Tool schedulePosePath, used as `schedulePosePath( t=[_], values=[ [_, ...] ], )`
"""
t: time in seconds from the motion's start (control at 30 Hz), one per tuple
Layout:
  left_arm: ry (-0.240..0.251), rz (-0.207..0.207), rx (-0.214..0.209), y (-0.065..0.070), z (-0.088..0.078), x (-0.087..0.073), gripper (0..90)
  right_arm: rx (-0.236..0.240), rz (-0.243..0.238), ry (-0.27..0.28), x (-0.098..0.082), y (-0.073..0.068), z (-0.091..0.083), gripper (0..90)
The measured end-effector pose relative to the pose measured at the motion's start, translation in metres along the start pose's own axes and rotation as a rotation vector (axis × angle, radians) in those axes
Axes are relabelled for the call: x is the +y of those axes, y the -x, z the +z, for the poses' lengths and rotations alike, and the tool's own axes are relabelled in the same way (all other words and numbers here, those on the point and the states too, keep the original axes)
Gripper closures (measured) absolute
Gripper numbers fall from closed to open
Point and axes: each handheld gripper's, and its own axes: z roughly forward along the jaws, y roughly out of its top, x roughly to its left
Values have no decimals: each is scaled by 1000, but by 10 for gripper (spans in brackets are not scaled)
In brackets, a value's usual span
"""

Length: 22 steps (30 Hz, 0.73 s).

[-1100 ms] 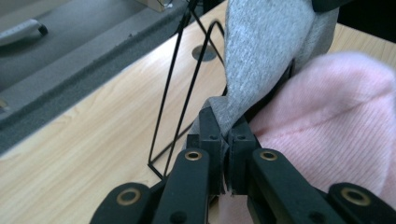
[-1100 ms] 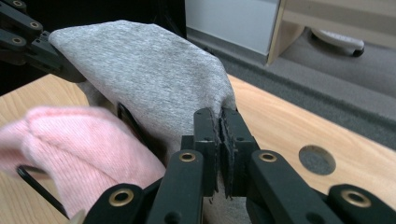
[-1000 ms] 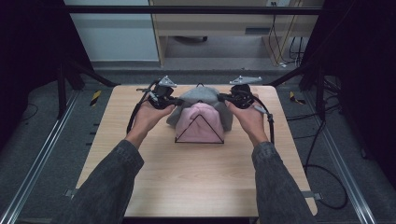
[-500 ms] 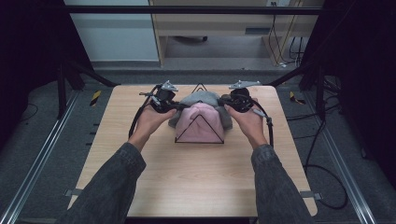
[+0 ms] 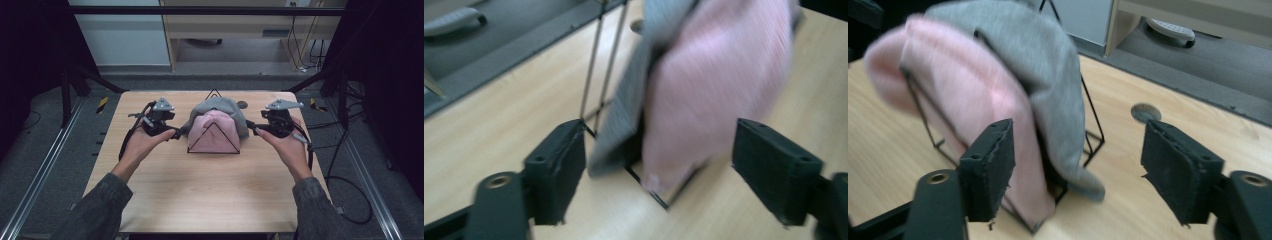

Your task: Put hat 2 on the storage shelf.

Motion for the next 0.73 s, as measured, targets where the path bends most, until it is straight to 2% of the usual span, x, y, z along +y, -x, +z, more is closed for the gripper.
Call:
schedulePosePath(
  t=[0.13, 0.27, 0.4, 0.47, 0.5, 0.57, 0.6, 0.67, 0.73],
  values=[
    [-23, -12, -13, 7, -4, -31, 125, -8, 3, -24, -27, -8, -7, 223],
    [-52, -28, -34, 13, -5, -67, 96, -21, -5, -63, -54, -20, -7, 170],
    [-69, -45, -37, 16, -6, -99, 86, -17, 35, -105, -81, -29, -2, 130],
    [-81, -68, -35, 16, -7, -109, 86, -2, 61, -112, -92, -32, 0, 117],
    [-88, -82, -32, 17, -9, -116, 86, 0, 53, -134, -98, -33, 2, 97],
    [-117, -77, -27, 20, -11, -123, 87, -13, 32, -179, -108, -37, 3, 95],
    [-133, -65, -20, 21, -12, -125, 86, -3, 51, -191, -112, -38, 2, 90],
    [-170, -57, 1, 20, -11, -129, 76, 26, 59, -211, -118, -38, 0, 89],
    [-203, -59, 25, 17, -9, -134, 76, 14, 56, -240, -124, -39, 0, 106]
  ],
)
